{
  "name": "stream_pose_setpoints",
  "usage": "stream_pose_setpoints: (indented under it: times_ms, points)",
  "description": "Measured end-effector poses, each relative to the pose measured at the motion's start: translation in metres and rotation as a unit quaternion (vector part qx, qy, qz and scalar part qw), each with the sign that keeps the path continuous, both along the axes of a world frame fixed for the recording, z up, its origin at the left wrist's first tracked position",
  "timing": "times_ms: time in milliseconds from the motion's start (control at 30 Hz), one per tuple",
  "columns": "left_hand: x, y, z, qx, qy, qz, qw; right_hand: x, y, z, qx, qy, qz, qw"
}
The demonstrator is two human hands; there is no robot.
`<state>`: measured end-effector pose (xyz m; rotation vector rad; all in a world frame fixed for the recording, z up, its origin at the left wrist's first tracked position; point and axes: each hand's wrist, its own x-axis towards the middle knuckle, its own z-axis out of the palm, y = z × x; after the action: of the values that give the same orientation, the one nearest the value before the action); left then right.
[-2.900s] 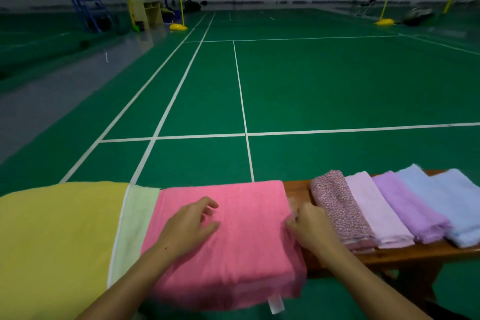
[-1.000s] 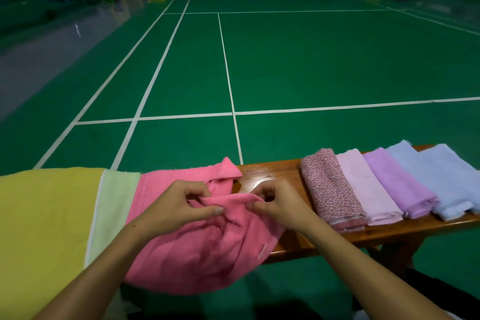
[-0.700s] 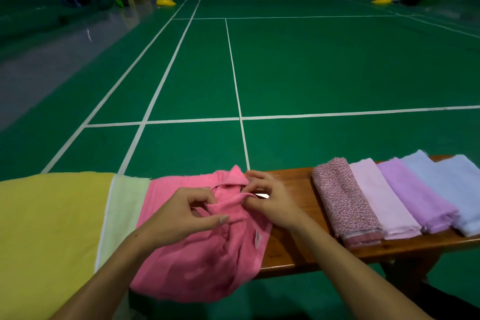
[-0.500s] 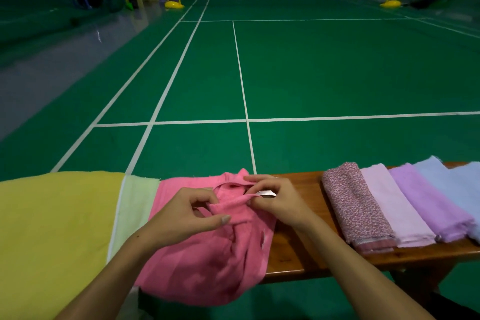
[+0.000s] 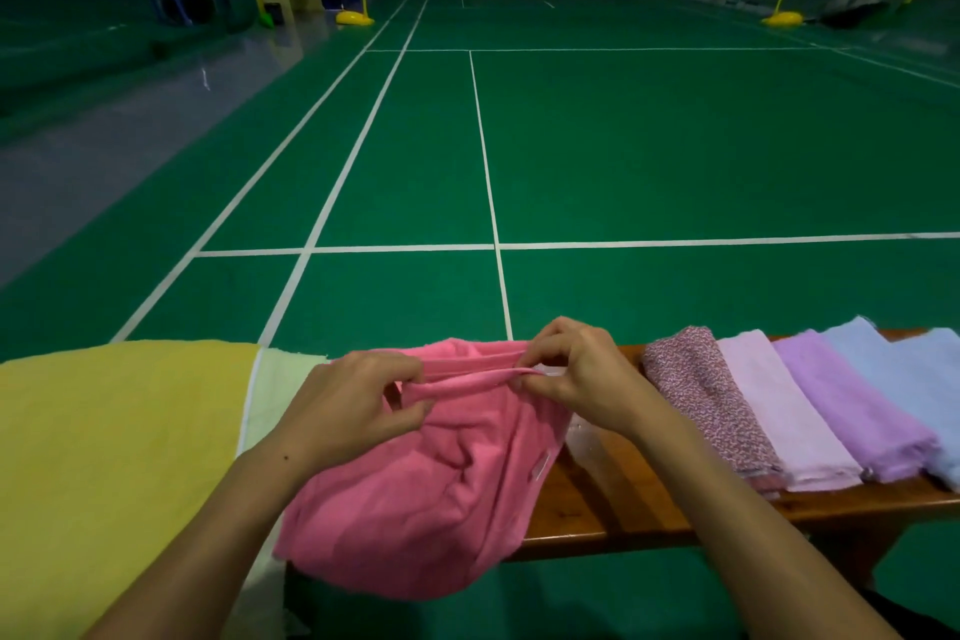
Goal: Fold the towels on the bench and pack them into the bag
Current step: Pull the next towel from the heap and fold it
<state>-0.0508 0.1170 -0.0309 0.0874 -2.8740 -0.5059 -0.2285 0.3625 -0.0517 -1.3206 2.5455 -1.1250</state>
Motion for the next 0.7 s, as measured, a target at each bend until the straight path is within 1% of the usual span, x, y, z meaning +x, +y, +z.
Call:
stream_pose_setpoints:
  times_ms: [67, 167, 233, 300, 367, 400, 467, 567, 633, 700]
  points:
    - [-0.003, 0.001, 0.011, 0.025, 0.018, -0.004, 1.000, 0.004, 0.001, 0.015, 0.021, 0.039, -0.005, 0.999]
    - [-0.008, 0.005, 0.028, 0.115, 0.068, 0.001, 0.991, 0.011, 0.002, 0.038, 0.029, 0.097, -0.004, 0.995]
    - [-0.011, 0.007, 0.039, 0.173, 0.106, 0.010, 0.979, 0.015, 0.003, 0.050, 0.017, 0.094, -0.017, 0.995]
    - [-0.014, 0.008, 0.051, 0.220, 0.139, 0.017, 0.965, 0.018, 0.005, 0.064, 0.027, 0.082, -0.051, 0.995]
    - [-0.016, 0.011, 0.064, 0.278, 0.154, 0.008, 0.948, 0.018, 0.007, 0.077, 0.045, 0.120, -0.082, 0.988]
    - [-0.017, 0.015, 0.070, 0.312, 0.155, 0.004, 0.937, 0.018, 0.009, 0.083, 0.033, 0.121, -0.088, 0.988]
    - [-0.017, 0.024, 0.081, 0.370, 0.170, 0.013, 0.913, 0.021, 0.012, 0.097, -0.047, 0.085, -0.088, 0.991]
    - [-0.017, 0.034, 0.101, 0.440, 0.237, 0.026, 0.866, 0.030, 0.015, 0.120, -0.192, 0.025, -0.061, 0.979]
    - [-0.015, 0.038, 0.113, 0.472, 0.264, 0.028, 0.841, 0.038, 0.016, 0.131, -0.241, -0.008, -0.056, 0.969]
    - [-0.012, 0.044, 0.122, 0.493, 0.262, 0.023, 0.830, 0.042, 0.019, 0.136, -0.278, -0.063, -0.067, 0.956]
